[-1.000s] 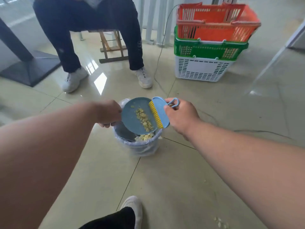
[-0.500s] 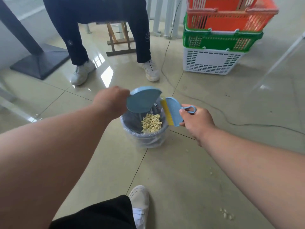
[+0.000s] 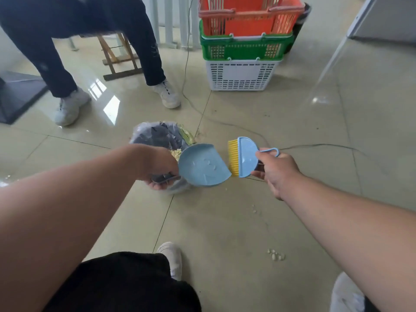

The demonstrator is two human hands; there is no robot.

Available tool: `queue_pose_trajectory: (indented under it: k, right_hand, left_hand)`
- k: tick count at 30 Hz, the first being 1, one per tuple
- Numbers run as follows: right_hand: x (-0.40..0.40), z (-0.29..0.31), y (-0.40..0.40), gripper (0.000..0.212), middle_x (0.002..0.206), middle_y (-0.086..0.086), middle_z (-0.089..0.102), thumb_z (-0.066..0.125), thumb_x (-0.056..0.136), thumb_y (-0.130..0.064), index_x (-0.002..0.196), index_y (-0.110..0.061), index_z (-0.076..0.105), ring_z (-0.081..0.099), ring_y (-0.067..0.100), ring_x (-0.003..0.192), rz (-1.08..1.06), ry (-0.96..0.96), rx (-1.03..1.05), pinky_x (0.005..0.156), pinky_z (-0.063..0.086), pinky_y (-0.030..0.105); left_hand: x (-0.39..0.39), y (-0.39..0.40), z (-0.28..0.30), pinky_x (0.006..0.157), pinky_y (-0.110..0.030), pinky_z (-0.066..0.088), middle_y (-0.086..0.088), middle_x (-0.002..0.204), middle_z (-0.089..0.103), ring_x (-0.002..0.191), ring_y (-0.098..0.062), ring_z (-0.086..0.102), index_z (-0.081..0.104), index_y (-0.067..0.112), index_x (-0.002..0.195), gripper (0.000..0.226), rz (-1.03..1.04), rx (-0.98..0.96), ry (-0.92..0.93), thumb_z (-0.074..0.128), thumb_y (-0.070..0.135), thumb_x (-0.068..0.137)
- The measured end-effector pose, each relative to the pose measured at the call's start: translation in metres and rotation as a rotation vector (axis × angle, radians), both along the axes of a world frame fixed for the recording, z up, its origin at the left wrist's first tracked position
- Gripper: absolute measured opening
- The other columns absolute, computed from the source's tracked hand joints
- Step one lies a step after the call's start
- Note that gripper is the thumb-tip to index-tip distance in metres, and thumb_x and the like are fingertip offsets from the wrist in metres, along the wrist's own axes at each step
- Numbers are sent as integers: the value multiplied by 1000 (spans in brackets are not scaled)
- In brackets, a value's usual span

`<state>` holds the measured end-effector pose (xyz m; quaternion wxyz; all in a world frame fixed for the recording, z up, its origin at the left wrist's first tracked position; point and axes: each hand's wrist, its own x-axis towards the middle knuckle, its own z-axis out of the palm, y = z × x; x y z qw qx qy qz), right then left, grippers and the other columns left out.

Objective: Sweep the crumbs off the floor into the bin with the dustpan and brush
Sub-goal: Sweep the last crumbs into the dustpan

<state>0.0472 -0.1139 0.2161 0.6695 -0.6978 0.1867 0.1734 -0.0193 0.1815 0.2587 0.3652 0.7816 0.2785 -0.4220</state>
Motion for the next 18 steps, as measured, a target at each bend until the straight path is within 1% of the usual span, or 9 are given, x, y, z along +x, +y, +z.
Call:
queue_pose_trajectory:
  k: [2, 4, 6, 8, 10, 11, 13, 16, 18]
  right_hand:
    - [-2, -20, -10, 7, 101, 8, 76, 66, 90, -23, 91, -25, 74, 72, 22, 73, 104, -42, -185, 74, 63, 40]
    - [0, -43, -19, 16, 93, 4, 77, 63, 91, -26, 97, -27, 78, 72, 27, 77, 301, -165, -429, 71, 57, 34]
    - [3, -64, -24, 21, 92, 3, 76, 62, 95, -22, 109, -25, 78, 70, 27, 87, 479, -253, -589, 74, 52, 31]
    - [9, -85, -23, 23, 95, 4, 76, 62, 97, -21, 114, -24, 77, 67, 26, 87, 579, -291, -674, 75, 49, 30]
    - [19, -113, -22, 23, 89, 2, 74, 59, 97, -22, 111, -25, 77, 62, 23, 78, 651, -282, -722, 67, 45, 28]
    - [24, -126, -21, 20, 83, 1, 71, 57, 97, -22, 105, -24, 76, 60, 24, 74, 693, -278, -742, 63, 45, 28]
    - [35, -153, -18, 21, 81, 0, 70, 54, 95, -21, 102, -25, 73, 62, 27, 74, 805, -310, -795, 65, 53, 33]
    - [51, -182, -6, 21, 76, -1, 63, 54, 94, -16, 90, -30, 69, 61, 28, 74, 998, -384, -879, 63, 50, 37]
    - [57, -195, 7, 22, 85, 2, 67, 55, 91, -14, 100, -27, 71, 63, 30, 82, 1066, -418, -892, 66, 51, 36]
  left_hand:
    - [-10, -4, -24, 55, -27, 48, -7, 70, 60, 58, -22, 57, 59, 8, 99, 18, -108, -118, 210, 42, 10, 101]
    - [-18, -5, -47, 55, -25, 47, -5, 70, 58, 58, -20, 58, 57, 11, 95, 21, -202, -132, 307, 37, 5, 99]
    - [-27, -9, -70, 53, -24, 45, -4, 69, 58, 56, -19, 56, 58, 11, 92, 20, -228, -129, 280, 39, 7, 95]
    - [-41, -9, -98, 53, -26, 44, -4, 69, 60, 56, -20, 54, 58, 11, 91, 16, -231, -141, 199, 43, 16, 89]
    - [-58, -8, -128, 56, -29, 45, -6, 74, 67, 56, -20, 57, 59, 10, 92, 21, -251, -142, 159, 46, 26, 85]
    - [-65, -8, -142, 57, -31, 47, -7, 78, 71, 57, -19, 59, 60, 8, 93, 24, -246, -154, 156, 47, 28, 87]
    - [-75, -3, -165, 56, -31, 49, -6, 82, 75, 56, -17, 62, 61, 2, 96, 31, -203, -167, 147, 49, 30, 92]
    - [-78, 4, -189, 56, -30, 50, 1, 71, 73, 55, -16, 61, 63, 0, 95, 38, -164, -157, 157, 50, 35, 95]
    - [-81, 3, -197, 57, -29, 50, 2, 64, 69, 56, -16, 59, 62, 4, 89, 38, -147, -140, 179, 50, 40, 92]
